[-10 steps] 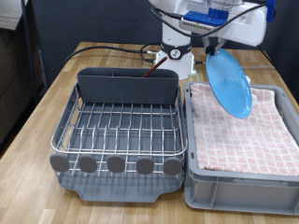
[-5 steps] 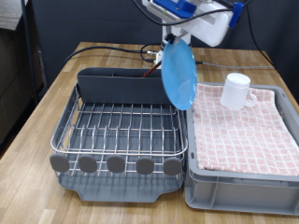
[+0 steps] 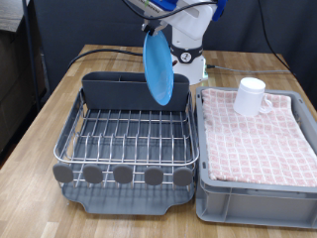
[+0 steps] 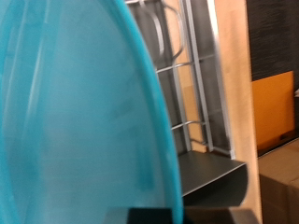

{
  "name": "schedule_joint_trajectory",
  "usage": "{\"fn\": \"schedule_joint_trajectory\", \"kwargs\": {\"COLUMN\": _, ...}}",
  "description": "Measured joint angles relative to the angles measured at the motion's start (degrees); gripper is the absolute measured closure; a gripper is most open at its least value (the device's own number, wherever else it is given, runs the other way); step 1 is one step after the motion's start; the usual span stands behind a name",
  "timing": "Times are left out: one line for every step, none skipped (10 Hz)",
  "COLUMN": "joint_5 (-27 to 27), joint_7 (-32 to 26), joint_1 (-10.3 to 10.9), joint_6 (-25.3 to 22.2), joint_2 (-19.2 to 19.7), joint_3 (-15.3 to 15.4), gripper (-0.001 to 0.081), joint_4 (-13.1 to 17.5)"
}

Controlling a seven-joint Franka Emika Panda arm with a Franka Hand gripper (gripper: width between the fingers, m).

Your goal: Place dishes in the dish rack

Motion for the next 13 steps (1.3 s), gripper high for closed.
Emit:
{"fn": "schedule_joint_trajectory", "kwargs": {"joint_5": -3.60, "joint_7": 0.07, "joint_1": -0.33, "joint_6": 0.29, "joint_2": 0.00, "joint_3": -0.05, "gripper": 0.0788, "joint_4": 0.01}}
{"fn": "schedule_joint_trajectory", "kwargs": {"joint_5": -7.09, "joint_7": -0.99, "joint_1": -0.75, "joint_6": 0.44, "joint_2": 0.01, "joint_3": -0.42, "gripper": 0.0788, "joint_4": 0.14}}
{"fn": "schedule_joint_trajectory", "kwargs": {"joint_5": -10.28, "joint_7": -3.01, "joint_1": -1.03, "joint_6": 1.25, "joint_2": 0.10, "joint_3": -1.12, "gripper": 0.0788, "joint_4": 0.46}}
{"fn": "schedule_joint_trajectory", "kwargs": {"joint_5": -13.20, "joint_7": -5.27, "joint_1": -1.33, "joint_6": 2.79, "joint_2": 0.47, "joint_3": -1.97, "gripper": 0.0788, "joint_4": 0.92}}
{"fn": "schedule_joint_trajectory", "kwargs": {"joint_5": -15.80, "joint_7": -7.85, "joint_1": -1.64, "joint_6": 5.18, "joint_2": 1.19, "joint_3": -3.09, "gripper": 0.0788, "joint_4": 1.37}}
{"fn": "schedule_joint_trajectory", "kwargs": {"joint_5": -17.41, "joint_7": -10.35, "joint_1": -1.91, "joint_6": 7.72, "joint_2": 2.27, "joint_3": -4.45, "gripper": 0.0788, "joint_4": 1.86}}
{"fn": "schedule_joint_trajectory", "kwargs": {"joint_5": -18.17, "joint_7": -12.14, "joint_1": -2.18, "joint_6": 10.09, "joint_2": 3.59, "joint_3": -5.82, "gripper": 0.0788, "joint_4": 2.48}}
{"fn": "schedule_joint_trajectory", "kwargs": {"joint_5": -18.38, "joint_7": -13.09, "joint_1": -2.32, "joint_6": 12.01, "joint_2": 4.91, "joint_3": -7.03, "gripper": 0.0788, "joint_4": 3.12}}
{"fn": "schedule_joint_trajectory", "kwargs": {"joint_5": -18.34, "joint_7": -13.40, "joint_1": -2.35, "joint_6": 12.68, "joint_2": 5.95, "joint_3": -7.71, "gripper": 0.0788, "joint_4": 3.74}}
{"fn": "schedule_joint_trajectory", "kwargs": {"joint_5": -18.31, "joint_7": -13.46, "joint_1": -2.33, "joint_6": 12.70, "joint_2": 6.73, "joint_3": -7.79, "gripper": 0.0789, "joint_4": 4.35}}
{"fn": "schedule_joint_trajectory", "kwargs": {"joint_5": -18.31, "joint_7": -13.46, "joint_1": -2.33, "joint_6": 12.70, "joint_2": 6.73, "joint_3": -7.79, "gripper": 0.0789, "joint_4": 4.30}}
{"fn": "schedule_joint_trajectory", "kwargs": {"joint_5": -18.73, "joint_7": -13.46, "joint_1": -2.32, "joint_6": 12.70, "joint_2": 6.73, "joint_3": -7.72, "gripper": 0.0789, "joint_4": 4.25}}
{"fn": "schedule_joint_trajectory", "kwargs": {"joint_5": -19.92, "joint_7": -13.45, "joint_1": -2.32, "joint_6": 12.70, "joint_2": 6.73, "joint_3": -7.56, "gripper": 0.0789, "joint_4": 4.24}}
